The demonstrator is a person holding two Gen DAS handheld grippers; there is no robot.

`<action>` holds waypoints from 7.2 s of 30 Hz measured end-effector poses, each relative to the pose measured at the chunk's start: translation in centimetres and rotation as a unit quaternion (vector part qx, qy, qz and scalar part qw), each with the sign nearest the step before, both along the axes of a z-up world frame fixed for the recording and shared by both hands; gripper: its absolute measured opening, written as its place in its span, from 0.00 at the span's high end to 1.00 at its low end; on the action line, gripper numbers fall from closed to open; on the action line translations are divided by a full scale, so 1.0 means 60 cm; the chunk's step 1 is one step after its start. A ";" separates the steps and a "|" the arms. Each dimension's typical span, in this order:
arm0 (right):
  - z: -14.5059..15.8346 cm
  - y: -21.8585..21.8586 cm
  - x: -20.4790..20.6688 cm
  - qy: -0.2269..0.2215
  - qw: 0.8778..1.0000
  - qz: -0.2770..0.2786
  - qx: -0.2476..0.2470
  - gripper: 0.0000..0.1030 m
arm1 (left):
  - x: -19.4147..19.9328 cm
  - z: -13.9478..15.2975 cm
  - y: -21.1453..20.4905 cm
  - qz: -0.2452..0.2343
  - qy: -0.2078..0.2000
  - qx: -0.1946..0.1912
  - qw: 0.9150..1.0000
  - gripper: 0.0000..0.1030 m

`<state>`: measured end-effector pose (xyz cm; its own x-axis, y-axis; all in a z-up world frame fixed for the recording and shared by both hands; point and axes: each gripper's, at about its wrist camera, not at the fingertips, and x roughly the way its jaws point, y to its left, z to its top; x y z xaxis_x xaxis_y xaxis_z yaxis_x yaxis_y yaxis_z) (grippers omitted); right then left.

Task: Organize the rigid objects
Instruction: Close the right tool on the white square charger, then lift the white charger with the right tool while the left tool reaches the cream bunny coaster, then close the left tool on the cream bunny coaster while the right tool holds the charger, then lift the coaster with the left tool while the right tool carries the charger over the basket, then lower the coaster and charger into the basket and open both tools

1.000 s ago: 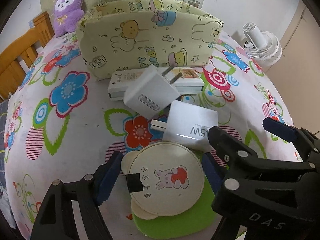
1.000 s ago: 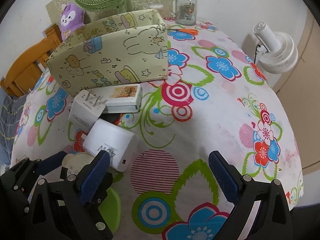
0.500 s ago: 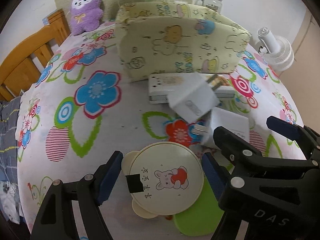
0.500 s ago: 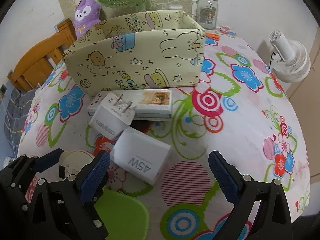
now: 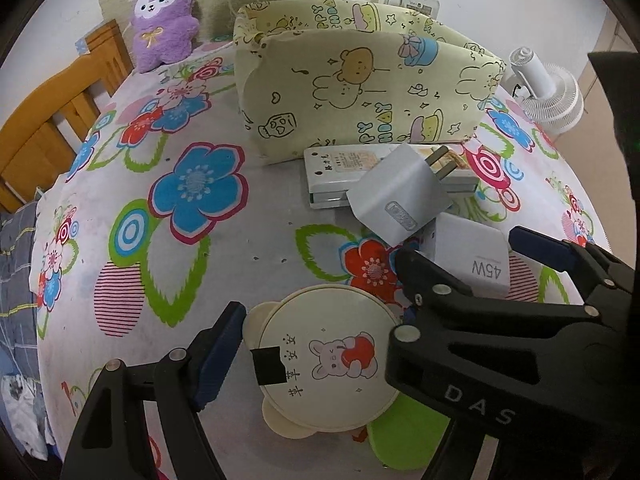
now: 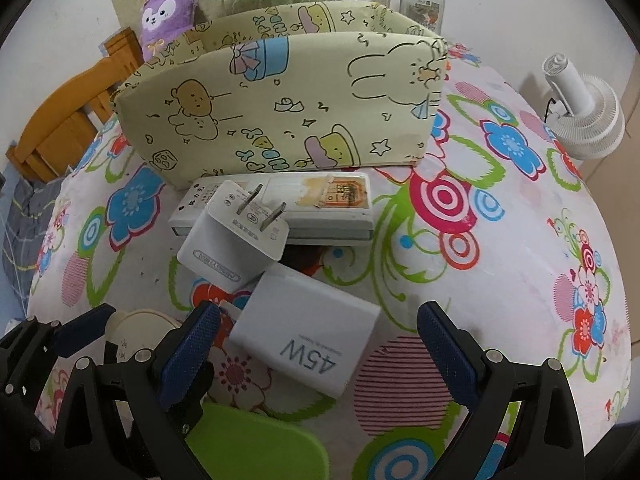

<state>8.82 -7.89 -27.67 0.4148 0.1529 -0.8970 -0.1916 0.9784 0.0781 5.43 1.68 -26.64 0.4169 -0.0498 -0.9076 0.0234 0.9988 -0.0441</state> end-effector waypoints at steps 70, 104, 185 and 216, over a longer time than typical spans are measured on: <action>0.013 -0.044 -0.014 0.012 0.998 -0.055 -0.007 0.21 | 0.014 -0.016 0.006 0.027 0.031 -0.004 0.999 0.14; 0.132 -0.063 -0.012 -0.034 0.997 -0.068 0.018 0.21 | 0.018 0.093 -0.024 0.009 -0.054 0.002 0.999 0.57; 0.243 -0.076 0.085 -0.075 0.997 -0.029 0.016 0.21 | 0.091 0.219 -0.054 0.043 -0.100 0.010 0.994 0.20; 0.200 -0.012 0.256 -0.042 0.998 0.040 0.003 0.21 | 0.241 0.176 -0.008 0.093 -0.073 0.006 0.993 0.20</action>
<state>24.16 -8.59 -15.68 0.4742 0.1942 -0.8587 -0.2754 0.9591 0.0648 19.86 1.20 -16.11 0.5448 0.0500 -0.8370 -0.1555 0.9869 -0.0422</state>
